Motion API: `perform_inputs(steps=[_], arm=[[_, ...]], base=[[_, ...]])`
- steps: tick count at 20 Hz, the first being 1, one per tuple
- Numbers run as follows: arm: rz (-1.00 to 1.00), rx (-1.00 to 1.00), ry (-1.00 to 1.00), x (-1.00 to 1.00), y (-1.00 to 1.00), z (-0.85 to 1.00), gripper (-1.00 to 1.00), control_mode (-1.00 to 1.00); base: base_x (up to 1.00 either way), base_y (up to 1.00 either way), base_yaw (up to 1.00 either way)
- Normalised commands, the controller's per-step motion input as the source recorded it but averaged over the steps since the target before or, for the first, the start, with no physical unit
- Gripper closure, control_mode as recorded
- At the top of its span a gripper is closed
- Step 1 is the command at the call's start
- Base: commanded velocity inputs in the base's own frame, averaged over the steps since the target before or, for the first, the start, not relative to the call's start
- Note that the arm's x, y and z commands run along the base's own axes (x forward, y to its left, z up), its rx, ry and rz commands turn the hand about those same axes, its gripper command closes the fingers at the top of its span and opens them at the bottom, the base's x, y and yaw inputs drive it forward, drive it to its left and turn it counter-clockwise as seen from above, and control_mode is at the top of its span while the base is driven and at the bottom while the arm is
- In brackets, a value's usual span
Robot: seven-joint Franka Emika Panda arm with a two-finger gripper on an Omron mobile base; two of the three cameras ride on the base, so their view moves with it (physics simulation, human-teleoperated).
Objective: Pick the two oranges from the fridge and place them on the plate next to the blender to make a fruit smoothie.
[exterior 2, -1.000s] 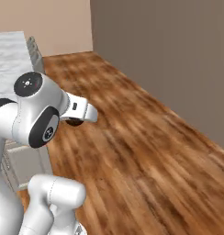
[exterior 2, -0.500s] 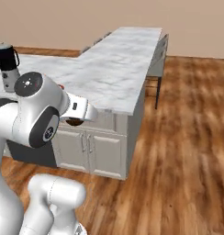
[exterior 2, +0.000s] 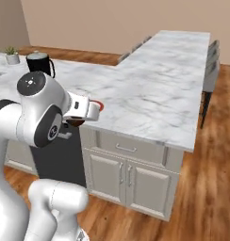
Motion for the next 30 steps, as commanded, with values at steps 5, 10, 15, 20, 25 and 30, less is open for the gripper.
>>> perform_inputs(steps=[5, 10, 15, 20, 25, 30], arm=[[0.00, 0.00, 0.00, 0.00, 0.00, 0.00, 1.00, 1.00], [0.00, 0.00, 0.00, 0.00, 0.00, 0.00, 1.00, 1.00], [-0.02, 0.02, 0.33, 0.58, -0.05, -0.44, 1.00, -1.00], [0.00, 0.18, 0.48, 0.86, -0.20, -0.98, 1.00, -1.00], [0.00, 0.15, 0.12, 0.83, -0.01, -0.82, 1.00, -1.00], [0.00, -0.07, 0.00, 0.97, 0.04, -0.71, 1.00, -1.00]], base=[[0.98, 0.97, -0.13], [0.88, 0.84, -0.32], [0.34, 0.03, -0.07], [0.00, 0.00, 0.00], [0.00, 0.00, 0.00], [0.00, 0.00, 0.00]])
